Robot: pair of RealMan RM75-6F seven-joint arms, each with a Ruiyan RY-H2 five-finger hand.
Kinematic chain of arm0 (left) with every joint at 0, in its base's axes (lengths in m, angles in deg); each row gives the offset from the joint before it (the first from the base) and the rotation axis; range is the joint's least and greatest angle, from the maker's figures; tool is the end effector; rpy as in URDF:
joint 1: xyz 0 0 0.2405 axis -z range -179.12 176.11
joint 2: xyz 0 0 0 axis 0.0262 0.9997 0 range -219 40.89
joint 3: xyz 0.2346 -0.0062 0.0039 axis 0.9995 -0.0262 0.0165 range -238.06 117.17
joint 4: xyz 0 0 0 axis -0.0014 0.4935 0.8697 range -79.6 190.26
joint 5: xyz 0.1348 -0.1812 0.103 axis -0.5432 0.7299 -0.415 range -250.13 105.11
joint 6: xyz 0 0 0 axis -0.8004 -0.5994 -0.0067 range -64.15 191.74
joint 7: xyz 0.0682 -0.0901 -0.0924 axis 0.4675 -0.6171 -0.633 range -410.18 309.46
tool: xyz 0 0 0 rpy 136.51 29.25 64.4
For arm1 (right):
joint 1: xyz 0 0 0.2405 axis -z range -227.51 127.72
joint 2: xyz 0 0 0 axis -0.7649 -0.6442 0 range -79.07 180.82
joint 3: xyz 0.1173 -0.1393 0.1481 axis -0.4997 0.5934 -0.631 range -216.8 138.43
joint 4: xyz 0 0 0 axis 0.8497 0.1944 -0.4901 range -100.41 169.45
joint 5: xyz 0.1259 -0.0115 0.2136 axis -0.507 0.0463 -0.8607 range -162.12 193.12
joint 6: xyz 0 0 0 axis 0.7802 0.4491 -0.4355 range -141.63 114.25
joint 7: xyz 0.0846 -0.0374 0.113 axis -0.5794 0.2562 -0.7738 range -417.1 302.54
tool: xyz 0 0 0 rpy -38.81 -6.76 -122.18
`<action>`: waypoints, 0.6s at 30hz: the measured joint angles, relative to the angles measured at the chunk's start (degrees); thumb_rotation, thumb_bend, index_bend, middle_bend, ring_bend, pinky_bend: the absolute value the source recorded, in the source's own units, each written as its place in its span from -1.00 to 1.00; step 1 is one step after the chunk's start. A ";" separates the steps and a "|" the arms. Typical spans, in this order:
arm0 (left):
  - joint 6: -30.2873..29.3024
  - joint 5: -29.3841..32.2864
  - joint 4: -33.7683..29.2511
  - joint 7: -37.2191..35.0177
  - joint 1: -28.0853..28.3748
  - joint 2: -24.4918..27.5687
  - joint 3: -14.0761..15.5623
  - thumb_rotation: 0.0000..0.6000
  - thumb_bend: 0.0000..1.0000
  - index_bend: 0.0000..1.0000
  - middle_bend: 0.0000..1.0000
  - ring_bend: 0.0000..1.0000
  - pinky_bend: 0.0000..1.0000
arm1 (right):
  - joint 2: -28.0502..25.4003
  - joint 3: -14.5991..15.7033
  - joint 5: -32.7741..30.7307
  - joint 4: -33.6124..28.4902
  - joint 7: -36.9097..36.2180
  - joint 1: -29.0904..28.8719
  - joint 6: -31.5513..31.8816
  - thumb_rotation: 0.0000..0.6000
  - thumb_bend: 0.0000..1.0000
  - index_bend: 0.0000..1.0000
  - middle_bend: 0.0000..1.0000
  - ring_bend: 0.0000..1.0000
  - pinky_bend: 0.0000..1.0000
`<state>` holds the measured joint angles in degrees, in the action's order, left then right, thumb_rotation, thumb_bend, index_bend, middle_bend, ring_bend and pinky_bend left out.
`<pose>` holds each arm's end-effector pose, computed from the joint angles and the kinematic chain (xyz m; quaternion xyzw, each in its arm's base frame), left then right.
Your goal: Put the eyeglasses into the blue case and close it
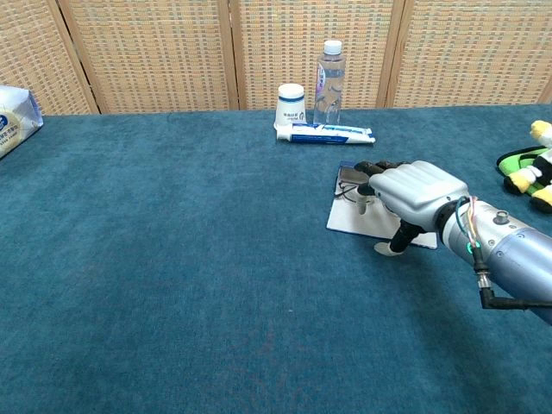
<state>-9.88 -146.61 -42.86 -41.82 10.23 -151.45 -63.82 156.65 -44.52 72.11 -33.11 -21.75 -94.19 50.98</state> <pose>-0.2986 0.2168 0.0967 -0.6142 -0.4328 -0.3131 0.5809 -0.1476 -0.3310 -0.1126 0.7485 -0.2992 0.2956 0.5128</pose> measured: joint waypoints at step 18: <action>0.16 0.25 -0.06 0.40 0.10 -0.12 0.00 1.00 -0.96 -1.00 -1.00 -1.00 -1.00 | 1.85 -1.82 4.24 5.40 -1.28 1.95 -2.18 1.00 -0.28 -0.35 -1.00 -1.00 -0.76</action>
<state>-9.72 -146.36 -42.92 -41.42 10.33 -151.58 -63.82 158.50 -46.34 76.35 -27.72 -23.03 -92.24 48.79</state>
